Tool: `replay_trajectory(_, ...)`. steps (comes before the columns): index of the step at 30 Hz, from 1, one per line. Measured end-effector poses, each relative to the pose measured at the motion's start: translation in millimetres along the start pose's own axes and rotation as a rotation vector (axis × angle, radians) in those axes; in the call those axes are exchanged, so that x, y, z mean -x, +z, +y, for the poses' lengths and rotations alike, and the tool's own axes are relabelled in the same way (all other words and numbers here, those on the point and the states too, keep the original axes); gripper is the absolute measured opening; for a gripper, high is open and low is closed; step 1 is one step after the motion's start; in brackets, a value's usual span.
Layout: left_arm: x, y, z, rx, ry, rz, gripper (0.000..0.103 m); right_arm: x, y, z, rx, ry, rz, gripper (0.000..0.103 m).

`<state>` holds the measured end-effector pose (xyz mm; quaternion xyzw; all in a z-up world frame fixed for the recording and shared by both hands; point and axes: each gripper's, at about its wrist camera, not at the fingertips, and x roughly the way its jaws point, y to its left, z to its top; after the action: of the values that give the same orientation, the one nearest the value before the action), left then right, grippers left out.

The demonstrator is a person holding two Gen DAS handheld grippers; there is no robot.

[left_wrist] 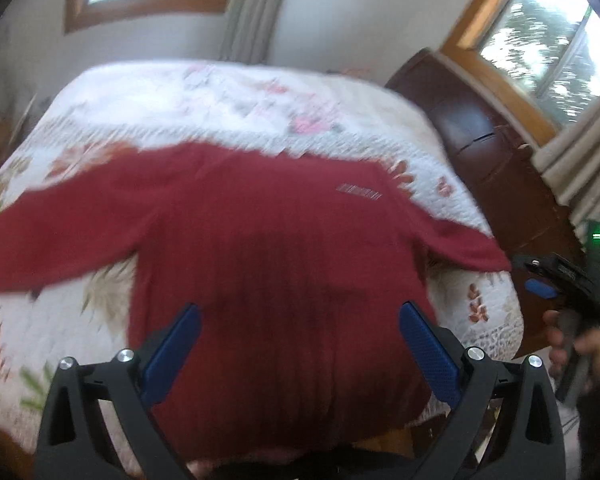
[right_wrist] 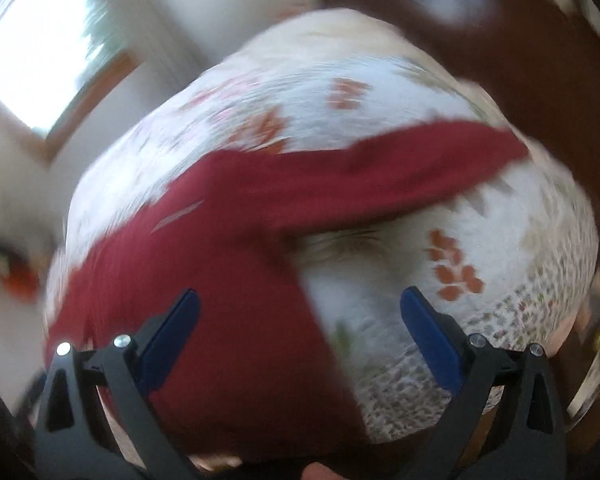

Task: Fold small clothes
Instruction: 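Grasp the red sweater's sleeve cuff with the right gripper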

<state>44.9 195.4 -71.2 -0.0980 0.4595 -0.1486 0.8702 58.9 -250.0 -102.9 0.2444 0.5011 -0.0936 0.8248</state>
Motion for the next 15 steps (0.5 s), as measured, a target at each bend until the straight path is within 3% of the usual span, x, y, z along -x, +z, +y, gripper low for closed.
replay_trajectory(1, -4.5, 1.1, -5.2, -0.012, -0.007, -0.023, 0.099, -4.2, 7.8, -22.3, -0.061, 0.022, -0.005, 0.099)
replay_trajectory(3, -14.8, 4.7, -11.6, -0.020, -0.006, -0.004, 0.099, -17.7, 26.4, -76.7, -0.231, 0.065, -0.007, 0.086)
replay_trajectory(4, -20.6, 6.8, -14.6, -0.012, -0.035, 0.019, 0.099, -25.1, 33.9, -102.1, -0.311, 0.095, 0.002, 0.067)
replay_trajectory(5, -24.3, 9.0, -16.8, 0.009, -0.051, 0.034, 0.099, -32.8, 40.7, -124.2, -0.375, 0.141, 0.013, 0.056)
replay_trajectory(9, -41.1, 14.4, -17.4, 0.093, -0.006, 0.117, 0.099, -58.9, 68.0, -207.3, -0.591, 0.290, -0.012, 0.054)
replay_trajectory(12, -44.6, 16.6, -17.7, 0.119, 0.045, 0.124, 0.099, -66.1, 81.5, -255.7, -0.730, 0.322, -0.119, 0.054)
replay_trajectory(15, -45.4, 17.7, -20.2, 0.139, 0.065, 0.138, 0.099, -86.3, 89.4, -291.2, -0.849, 0.393, -0.124, 0.051)
